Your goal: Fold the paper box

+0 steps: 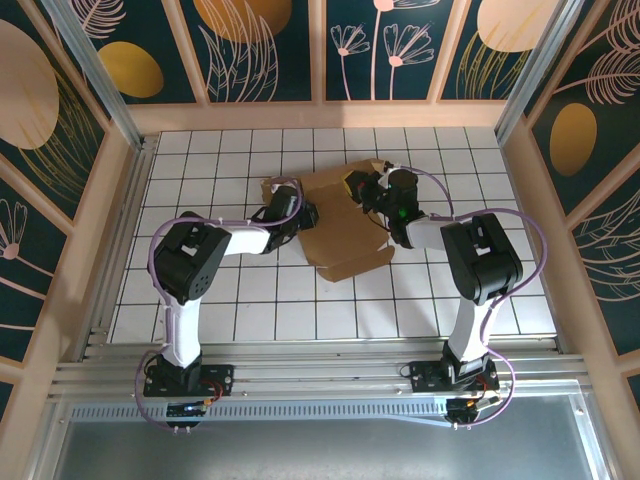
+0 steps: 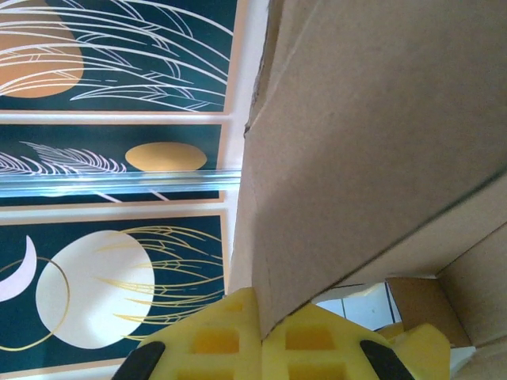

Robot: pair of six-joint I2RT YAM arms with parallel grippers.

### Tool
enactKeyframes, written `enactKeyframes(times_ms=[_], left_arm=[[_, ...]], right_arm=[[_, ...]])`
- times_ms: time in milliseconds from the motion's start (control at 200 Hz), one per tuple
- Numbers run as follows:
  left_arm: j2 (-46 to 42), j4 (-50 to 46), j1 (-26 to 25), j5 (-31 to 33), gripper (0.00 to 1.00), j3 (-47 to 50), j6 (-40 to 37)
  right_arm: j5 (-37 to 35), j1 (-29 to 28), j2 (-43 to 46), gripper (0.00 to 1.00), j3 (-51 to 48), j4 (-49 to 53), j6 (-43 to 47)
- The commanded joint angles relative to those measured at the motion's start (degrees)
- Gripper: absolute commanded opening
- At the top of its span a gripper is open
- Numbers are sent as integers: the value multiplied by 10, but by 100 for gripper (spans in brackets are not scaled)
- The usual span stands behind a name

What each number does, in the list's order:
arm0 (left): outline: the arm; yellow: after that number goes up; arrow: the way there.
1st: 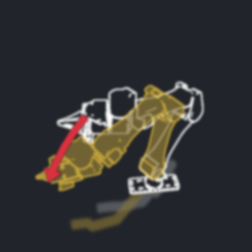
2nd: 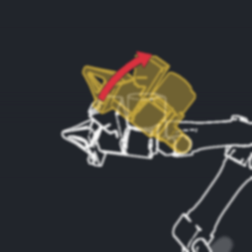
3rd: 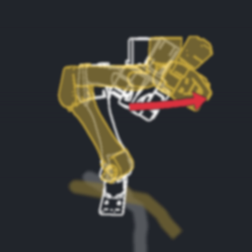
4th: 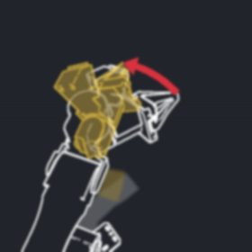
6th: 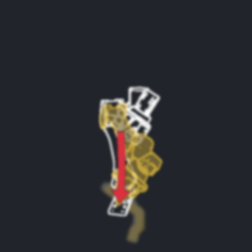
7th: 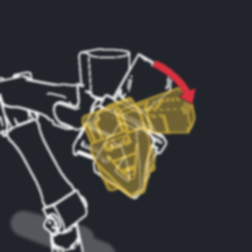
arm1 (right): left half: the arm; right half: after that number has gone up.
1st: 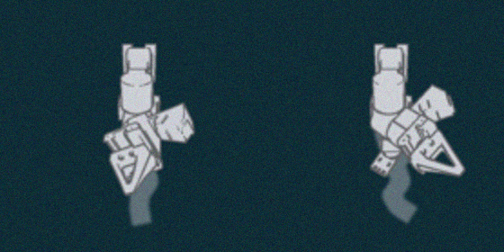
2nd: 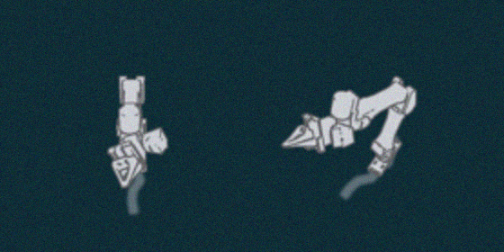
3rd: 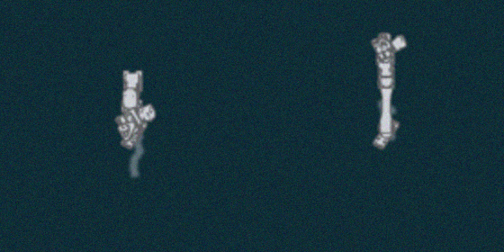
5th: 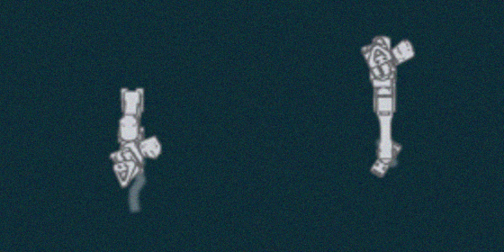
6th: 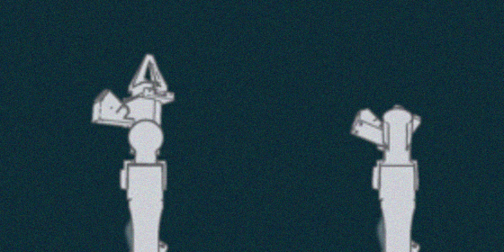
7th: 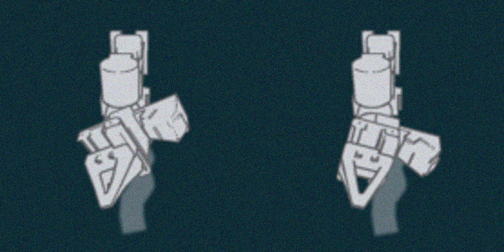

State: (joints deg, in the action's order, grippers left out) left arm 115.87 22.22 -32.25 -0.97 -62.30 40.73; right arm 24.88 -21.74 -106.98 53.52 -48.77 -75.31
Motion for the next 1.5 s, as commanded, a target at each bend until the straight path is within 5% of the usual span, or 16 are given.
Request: enactKeyframes(times_ms=[0, 440, 726, 826, 936, 1066, 1261, 1497], left_arm=[[13, 0, -7, -8, 24, -13, -22], [-130, 9, -7, -18, 44, 89, -51], [-300, 1, -7, -39, 42, 189, -69], [-396, -38, -6, 10, 41, 213, -69], [-448, -192, 18, 117, 36, 152, -72], [-413, -336, 90, 158, 34, 43, -70], [-235, -459, 185, 60, 34, -124, -99], [-87, -416, 194, -88, 29, -176, -122]], right_arm=[[30, -12, 1, 0, -15, 27, 10], [25, -2, 2, 0, -8, 32, 10], [24, -3, 5, 0, -7, 36, 11], [23, -3, 6, 0, -5, 41, 16], [23, -3, 6, 0, -4, 45, 19], [25, -3, 3, 0, 0, 48, 21], [27, -4, 2, 0, 7, 55, 20], [24, -4, 8, 0, 8, 61, 24]])
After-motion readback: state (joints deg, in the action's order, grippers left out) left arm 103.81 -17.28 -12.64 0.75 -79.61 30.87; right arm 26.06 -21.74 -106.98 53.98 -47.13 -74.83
